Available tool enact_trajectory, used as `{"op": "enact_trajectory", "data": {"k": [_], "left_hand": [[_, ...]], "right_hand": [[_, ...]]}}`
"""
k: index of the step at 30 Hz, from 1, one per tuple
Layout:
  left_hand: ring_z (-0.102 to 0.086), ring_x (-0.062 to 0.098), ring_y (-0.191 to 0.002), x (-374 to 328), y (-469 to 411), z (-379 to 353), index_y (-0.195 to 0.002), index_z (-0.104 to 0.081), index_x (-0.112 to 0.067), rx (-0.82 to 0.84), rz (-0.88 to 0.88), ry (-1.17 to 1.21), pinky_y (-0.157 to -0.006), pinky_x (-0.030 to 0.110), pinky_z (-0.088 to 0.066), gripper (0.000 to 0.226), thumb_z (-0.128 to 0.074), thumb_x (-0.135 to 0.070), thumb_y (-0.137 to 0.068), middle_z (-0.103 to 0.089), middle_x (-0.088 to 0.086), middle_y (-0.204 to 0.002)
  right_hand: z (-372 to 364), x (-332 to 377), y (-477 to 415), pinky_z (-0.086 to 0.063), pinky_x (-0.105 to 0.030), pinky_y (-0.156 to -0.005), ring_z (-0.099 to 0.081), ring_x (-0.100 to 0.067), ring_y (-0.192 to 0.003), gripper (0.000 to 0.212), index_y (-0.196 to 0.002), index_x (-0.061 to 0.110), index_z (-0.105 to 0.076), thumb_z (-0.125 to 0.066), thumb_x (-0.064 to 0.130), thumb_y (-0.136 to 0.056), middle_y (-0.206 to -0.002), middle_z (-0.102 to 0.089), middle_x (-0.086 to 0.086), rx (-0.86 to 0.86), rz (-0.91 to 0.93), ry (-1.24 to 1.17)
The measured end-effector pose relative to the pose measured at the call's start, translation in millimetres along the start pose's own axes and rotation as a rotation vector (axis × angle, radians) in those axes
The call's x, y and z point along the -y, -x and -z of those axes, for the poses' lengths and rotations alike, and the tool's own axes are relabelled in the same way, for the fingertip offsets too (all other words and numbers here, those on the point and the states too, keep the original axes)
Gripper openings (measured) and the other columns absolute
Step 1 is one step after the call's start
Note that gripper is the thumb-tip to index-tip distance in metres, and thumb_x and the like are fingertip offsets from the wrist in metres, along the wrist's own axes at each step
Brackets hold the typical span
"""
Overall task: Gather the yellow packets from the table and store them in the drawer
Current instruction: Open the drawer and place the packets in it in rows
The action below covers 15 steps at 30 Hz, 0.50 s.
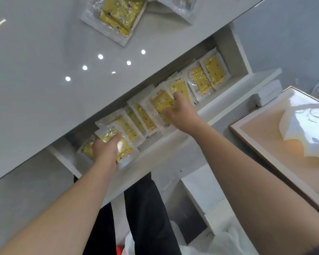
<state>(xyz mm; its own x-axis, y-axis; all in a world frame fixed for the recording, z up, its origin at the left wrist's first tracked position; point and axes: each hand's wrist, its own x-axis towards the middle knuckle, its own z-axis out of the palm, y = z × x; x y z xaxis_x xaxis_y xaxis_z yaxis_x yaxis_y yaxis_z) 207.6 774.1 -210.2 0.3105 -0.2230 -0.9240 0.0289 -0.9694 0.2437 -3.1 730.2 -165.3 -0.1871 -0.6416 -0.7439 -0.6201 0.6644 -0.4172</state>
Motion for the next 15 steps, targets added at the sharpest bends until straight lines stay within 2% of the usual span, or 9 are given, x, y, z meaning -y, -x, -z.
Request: {"op": "enact_trajectory", "data": {"k": [2, 4, 5, 7, 9, 11, 13, 15], "left_hand": [[-0.065, 0.031, -0.102, 9.2, -19.3, -0.2, -0.123, -0.056, -0.024, -0.005, 0.034, -0.033, -0.084, 0.047, -0.055, 0.08, -0.078, -0.054, -0.052, -0.066, 0.002, -0.115], [-0.063, 0.035, -0.105, 10.6, -23.3, -0.3, -0.127, -0.055, -0.019, -0.037, 0.044, -0.088, -0.082, 0.045, -0.055, 0.08, -0.075, -0.056, -0.059, -0.064, 0.008, -0.121], [-0.061, 0.038, -0.11, 9.7, -23.1, 0.8, -0.129, -0.054, -0.015, -0.054, 0.047, -0.112, -0.087, 0.048, -0.054, 0.08, -0.074, -0.056, -0.064, -0.062, 0.012, -0.124], [-0.059, 0.037, -0.115, 10.3, -22.4, 4.6, -0.132, -0.051, -0.009, -0.081, 0.055, -0.143, -0.095, 0.049, -0.05, 0.073, -0.072, -0.049, -0.075, -0.059, 0.014, -0.128], [-0.06, 0.034, -0.112, 12.3, -24.3, 9.4, -0.131, -0.052, -0.006, -0.11, 0.056, -0.155, -0.096, 0.047, -0.05, 0.066, -0.073, -0.043, -0.08, -0.06, 0.012, -0.127], [-0.062, 0.032, -0.1, 11.7, -24.7, 14.0, -0.125, -0.053, -0.004, -0.125, 0.059, -0.207, -0.087, 0.041, -0.052, 0.06, -0.074, -0.038, -0.081, -0.061, 0.013, -0.123], [-0.06, 0.028, -0.087, 12.2, -28.1, 18.4, -0.126, -0.049, -0.005, -0.156, 0.047, -0.271, -0.073, 0.032, -0.048, 0.055, -0.074, -0.028, -0.083, -0.059, 0.013, -0.124], [-0.062, 0.031, -0.1, 11.7, -29.0, 21.0, -0.137, -0.042, -0.007, -0.195, 0.051, -0.321, -0.076, 0.032, -0.047, 0.057, -0.068, -0.015, -0.087, -0.053, 0.015, -0.134]], "right_hand": [[-17.7, 5.9, -12.2, -0.041, -0.027, -0.069, -0.049, -0.019, -0.089, 0.043, -0.136, 0.01, -0.036, -0.053, 0.017, -0.097, -0.112, -0.053, -0.005, 0.074, -0.003, 0.062], [-33.9, 7.1, -22.9, -0.045, -0.034, -0.07, -0.054, -0.027, -0.094, 0.046, -0.137, 0.007, -0.036, -0.052, 0.015, -0.095, -0.12, -0.055, -0.013, 0.158, -0.034, 0.159], [-39.7, 6.6, -26.3, -0.048, -0.036, -0.073, -0.056, -0.03, -0.097, 0.045, -0.137, 0.006, -0.037, -0.052, 0.014, -0.095, -0.121, -0.056, -0.015, 0.19, -0.056, 0.202], [-45.5, 4.9, -29.2, -0.052, -0.039, -0.079, -0.058, -0.031, -0.101, 0.042, -0.133, 0.007, -0.041, -0.053, 0.015, -0.094, -0.118, -0.058, -0.014, 0.209, -0.112, 0.256], [-45.4, 3.8, -29.8, -0.053, -0.041, -0.08, -0.06, -0.031, -0.098, 0.036, -0.127, 0.008, -0.045, -0.054, 0.017, -0.093, -0.113, -0.06, -0.012, 0.175, -0.134, 0.295], [-41.3, 4.0, -29.4, -0.053, -0.038, -0.076, -0.059, -0.028, -0.091, 0.031, -0.122, 0.009, -0.049, -0.054, 0.017, -0.092, -0.109, -0.062, -0.011, 0.124, -0.127, 0.329], [-35.1, 5.2, -28.4, -0.05, -0.035, -0.072, -0.056, -0.026, -0.087, 0.03, -0.121, 0.009, -0.052, -0.054, 0.017, -0.093, -0.109, -0.062, -0.01, 0.091, -0.118, 0.337], [-30.4, 6.7, -26.9, -0.047, -0.034, -0.071, -0.054, -0.025, -0.087, 0.033, -0.125, 0.008, -0.051, -0.055, 0.019, -0.094, -0.112, -0.062, -0.01, 0.092, -0.1, 0.317]]}}
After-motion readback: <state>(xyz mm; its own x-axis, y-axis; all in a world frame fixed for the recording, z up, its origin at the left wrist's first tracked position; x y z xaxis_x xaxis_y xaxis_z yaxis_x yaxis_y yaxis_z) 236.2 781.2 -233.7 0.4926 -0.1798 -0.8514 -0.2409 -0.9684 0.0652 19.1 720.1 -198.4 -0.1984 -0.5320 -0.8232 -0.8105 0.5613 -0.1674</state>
